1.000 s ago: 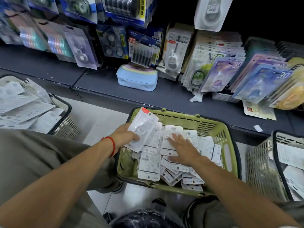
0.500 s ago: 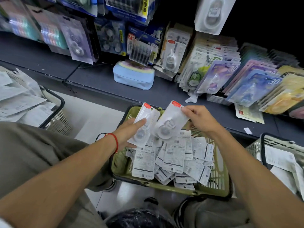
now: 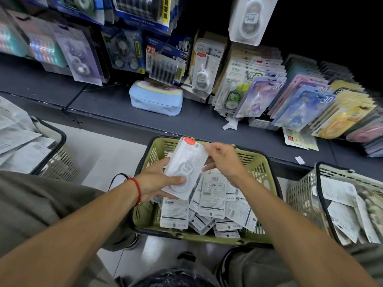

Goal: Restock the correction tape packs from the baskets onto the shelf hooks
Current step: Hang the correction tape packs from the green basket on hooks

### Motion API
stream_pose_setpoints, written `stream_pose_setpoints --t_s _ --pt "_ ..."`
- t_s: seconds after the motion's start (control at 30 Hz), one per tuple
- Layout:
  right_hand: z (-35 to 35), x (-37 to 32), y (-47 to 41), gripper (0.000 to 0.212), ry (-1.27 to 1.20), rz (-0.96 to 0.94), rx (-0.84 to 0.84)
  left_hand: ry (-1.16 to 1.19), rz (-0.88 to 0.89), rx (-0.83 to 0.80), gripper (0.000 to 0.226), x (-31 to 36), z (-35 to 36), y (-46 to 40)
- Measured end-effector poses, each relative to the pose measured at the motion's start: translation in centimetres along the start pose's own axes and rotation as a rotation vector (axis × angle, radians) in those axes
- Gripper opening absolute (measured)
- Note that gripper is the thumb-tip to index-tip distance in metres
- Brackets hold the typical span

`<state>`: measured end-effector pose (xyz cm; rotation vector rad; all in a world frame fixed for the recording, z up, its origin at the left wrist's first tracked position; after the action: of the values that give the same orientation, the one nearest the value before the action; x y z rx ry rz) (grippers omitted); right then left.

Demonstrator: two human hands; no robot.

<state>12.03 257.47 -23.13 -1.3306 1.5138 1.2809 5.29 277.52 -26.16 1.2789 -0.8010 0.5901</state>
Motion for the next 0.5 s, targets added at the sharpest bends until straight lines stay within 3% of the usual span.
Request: stream_pose_setpoints --t_s 0.07,0.1,0.2,0.27,0.33,0.4,0.5 --pt "-1.4 0.8 0.5 0.021 0.353 -0.14 0.11 0.011 0.008 0.086 0.055 0.2 -0.9 -0.2" --pt "-1.4 1.9 1.0 0.023 0.614 -0.194 0.023 0.018 0.016 0.137 0.053 0.2 -1.6 -0.2" --pt "-0.1 9.7 4.5 0.088 1.212 -0.086 -0.579 0.052 0.034 0.262 0.051 0.2 -3.4 -0.4" --pt "0.2 12.7 6.1 0.107 1.379 -0.116 -0.695 0.092 0.04 0.304 0.05 0.2 -4.2 -0.6" --pt "0.3 12.9 6.1 0.1 1.366 -0.15 -0.676 0.143 0.058 0.308 0.044 0.5 -4.4 -0.7" --pt "-0.2 10.9 5.4 0.081 1.144 -0.016 -0.639 0.192 0.064 0.322 0.039 0.9 -4.5 -0.5" --pt "-2.8 4.9 2.6 0.035 0.713 0.049 -0.302 0.243 0.058 0.356 0.038 1.3 -4.6 -0.4"
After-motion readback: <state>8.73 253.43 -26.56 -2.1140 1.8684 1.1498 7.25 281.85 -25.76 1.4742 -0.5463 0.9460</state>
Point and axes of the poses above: each hand's wrist, its own y-axis away from the middle knuckle, its own z-axis out of the palm, x = y × z, the point moved 7 cm from there along -y, towards the middle knuckle, and after that the axes turned 5 degrees about x, right-handed, at the moved point
